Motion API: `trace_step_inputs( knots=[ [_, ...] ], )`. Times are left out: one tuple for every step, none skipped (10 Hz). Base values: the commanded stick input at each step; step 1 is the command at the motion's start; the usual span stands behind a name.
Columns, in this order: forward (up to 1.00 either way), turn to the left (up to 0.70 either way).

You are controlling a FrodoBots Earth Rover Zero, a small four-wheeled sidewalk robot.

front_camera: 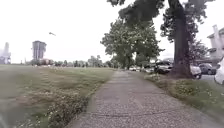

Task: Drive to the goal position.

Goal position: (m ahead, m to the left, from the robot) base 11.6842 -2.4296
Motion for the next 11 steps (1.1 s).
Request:
trace_step_inputs(
  knots=[
    [0.7,0.0],
    [0.7,0.0],
    [0.7,0.0],
    [0.7,0.0],
    [0.7,-0.35],
    [0.7,-0.35],
    [0.7,-0.35],
    [0.7,0.0],
    [0.7,0.0],
    [0.7,0.0],
    [0.7,0.0]
  ],
)
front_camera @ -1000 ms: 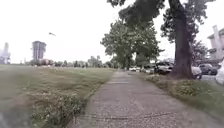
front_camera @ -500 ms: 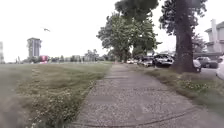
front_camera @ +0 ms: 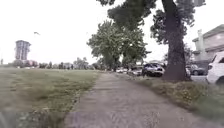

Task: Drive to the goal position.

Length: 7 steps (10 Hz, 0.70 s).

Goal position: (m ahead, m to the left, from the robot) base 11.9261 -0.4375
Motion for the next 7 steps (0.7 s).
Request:
trace_step_inputs(
  knots=[
    [0.7,0.0],
    [0.7,0.0],
    [0.7,0.0],
    [0.7,0.0],
    [0.7,0.0],
    [0.7,0.0],
    [0.7,0.0]
  ],
)
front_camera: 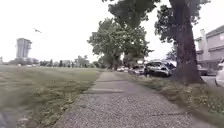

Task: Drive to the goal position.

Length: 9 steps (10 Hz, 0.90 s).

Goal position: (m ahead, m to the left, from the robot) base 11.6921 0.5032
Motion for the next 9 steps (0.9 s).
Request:
trace_step_inputs(
  knots=[
    [0.7,0.0],
    [0.7,0.0],
    [0.7,0.0],
    [0.7,0.0],
    [0.7,0.0],
    [0.7,0.0],
    [0.7,0.0],
    [0.7,0.0],
    [0.7,0.0]
  ],
)
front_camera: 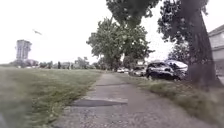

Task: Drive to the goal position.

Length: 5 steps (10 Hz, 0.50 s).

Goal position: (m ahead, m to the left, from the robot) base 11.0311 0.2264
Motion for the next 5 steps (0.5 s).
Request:
trace_step_inputs(
  knots=[
    [0.7,0.0],
    [0.7,0.0],
    [0.7,0.0],
    [0.7,0.0],
    [0.7,0.0]
  ],
)
